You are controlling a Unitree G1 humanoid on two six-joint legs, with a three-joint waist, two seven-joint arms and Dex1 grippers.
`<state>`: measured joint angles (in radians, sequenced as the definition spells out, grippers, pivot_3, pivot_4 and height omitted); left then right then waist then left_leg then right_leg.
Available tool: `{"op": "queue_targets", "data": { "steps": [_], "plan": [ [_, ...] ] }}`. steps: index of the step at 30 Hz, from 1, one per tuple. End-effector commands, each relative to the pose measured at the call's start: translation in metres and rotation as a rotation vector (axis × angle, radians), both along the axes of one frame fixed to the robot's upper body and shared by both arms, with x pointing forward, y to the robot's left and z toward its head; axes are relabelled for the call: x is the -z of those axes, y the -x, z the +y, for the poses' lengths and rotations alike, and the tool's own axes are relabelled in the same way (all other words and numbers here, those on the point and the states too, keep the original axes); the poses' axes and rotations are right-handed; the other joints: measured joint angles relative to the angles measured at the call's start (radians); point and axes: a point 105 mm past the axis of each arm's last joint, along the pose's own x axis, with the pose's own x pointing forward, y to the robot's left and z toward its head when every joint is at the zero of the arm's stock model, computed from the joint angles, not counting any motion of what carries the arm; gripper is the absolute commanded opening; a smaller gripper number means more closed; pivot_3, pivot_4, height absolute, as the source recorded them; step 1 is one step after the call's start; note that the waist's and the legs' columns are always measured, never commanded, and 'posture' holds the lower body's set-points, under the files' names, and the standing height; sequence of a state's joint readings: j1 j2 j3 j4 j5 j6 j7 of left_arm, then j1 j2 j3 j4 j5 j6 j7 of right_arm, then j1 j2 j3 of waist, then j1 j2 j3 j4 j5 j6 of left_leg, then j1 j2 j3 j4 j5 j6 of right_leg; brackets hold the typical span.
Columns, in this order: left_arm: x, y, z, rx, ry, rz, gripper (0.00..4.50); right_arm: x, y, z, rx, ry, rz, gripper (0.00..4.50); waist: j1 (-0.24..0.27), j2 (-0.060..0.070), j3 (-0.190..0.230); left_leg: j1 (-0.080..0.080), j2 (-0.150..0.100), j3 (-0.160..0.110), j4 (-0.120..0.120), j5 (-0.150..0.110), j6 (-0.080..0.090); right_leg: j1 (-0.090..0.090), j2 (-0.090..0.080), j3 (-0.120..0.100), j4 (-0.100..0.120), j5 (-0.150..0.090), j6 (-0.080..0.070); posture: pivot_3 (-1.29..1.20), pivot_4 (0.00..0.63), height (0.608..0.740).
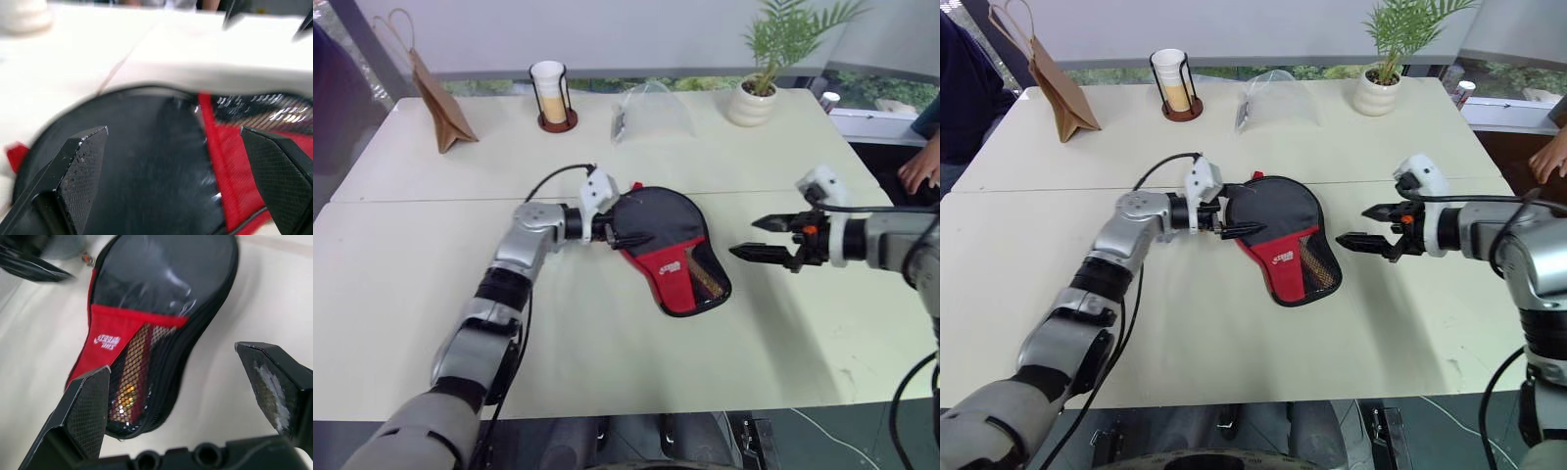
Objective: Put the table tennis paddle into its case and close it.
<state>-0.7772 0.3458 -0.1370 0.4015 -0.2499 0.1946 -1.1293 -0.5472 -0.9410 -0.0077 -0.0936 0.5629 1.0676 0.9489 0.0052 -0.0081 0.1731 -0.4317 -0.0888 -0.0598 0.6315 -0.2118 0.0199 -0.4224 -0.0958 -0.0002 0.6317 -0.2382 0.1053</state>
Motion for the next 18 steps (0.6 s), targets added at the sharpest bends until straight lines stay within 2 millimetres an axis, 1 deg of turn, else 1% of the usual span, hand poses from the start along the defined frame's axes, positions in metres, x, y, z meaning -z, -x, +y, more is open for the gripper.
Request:
{"op": "queue_targets", "data": {
  "steps": [1,3,7,10,15,18],
  "plan": [
    [-0.03,0.019,0.017,0.028,0.044,-0.045,4.5,0.007,-0.009,0.002,-0.01,-0.011,0.029,4.46,-0.003,0.0,0.0,0.0,0.0,0.0,0.0,0.0,0.0,0.0,0.0,0.0,0.0,0.0,0.0,0.0,0.15,0.734],
    [-0.035,0.027,0.026,0.021,0.041,-0.045,4.5,0.016,-0.013,0.003,-0.017,-0.012,0.055,4.46,-0.002,0.0,0.0,0.0,0.0,0.0,0.0,0.0,0.0,0.0,0.0,0.0,0.0,0.0,0.0,0.0,0.15,0.734],
    [-0.04,0.036,0.042,-0.028,0.025,-0.05,4.5,0.029,-0.018,0.007,-0.038,-0.028,0.107,4.46,0.002,0.0,0.0,0.0,0.0,0.0,0.0,0.0,0.0,0.0,0.0,0.0,0.0,0.0,0.0,0.0,0.15,0.734],
    [-0.04,0.046,0.059,-0.071,0.001,-0.044,4.5,0.041,-0.02,0.017,-0.069,-0.049,0.147,4.46,0.0,0.0,0.0,0.0,0.0,0.0,0.0,0.0,0.0,0.0,0.001,0.0,0.0,0.0,0.0,0.0,0.15,0.734],
    [-0.04,0.063,0.075,-0.077,-0.036,-0.022,4.5,0.052,-0.024,0.027,-0.098,-0.065,0.191,4.46,-0.002,0.0,0.0,0.0,0.0,0.0,0.0,0.0,0.0,0.0,0.001,0.0,0.0,0.0,0.0,0.0,0.15,0.734],
    [-0.041,0.073,0.08,-0.061,-0.052,-0.005,4.5,0.056,-0.025,0.032,-0.113,-0.077,0.215,4.46,-0.006,0.0,0.0,0.001,0.0,0.0,0.0,0.0,-0.001,0.0,0.001,0.0,0.0,0.0,0.0,0.0,0.15,0.734]
  ]
}}
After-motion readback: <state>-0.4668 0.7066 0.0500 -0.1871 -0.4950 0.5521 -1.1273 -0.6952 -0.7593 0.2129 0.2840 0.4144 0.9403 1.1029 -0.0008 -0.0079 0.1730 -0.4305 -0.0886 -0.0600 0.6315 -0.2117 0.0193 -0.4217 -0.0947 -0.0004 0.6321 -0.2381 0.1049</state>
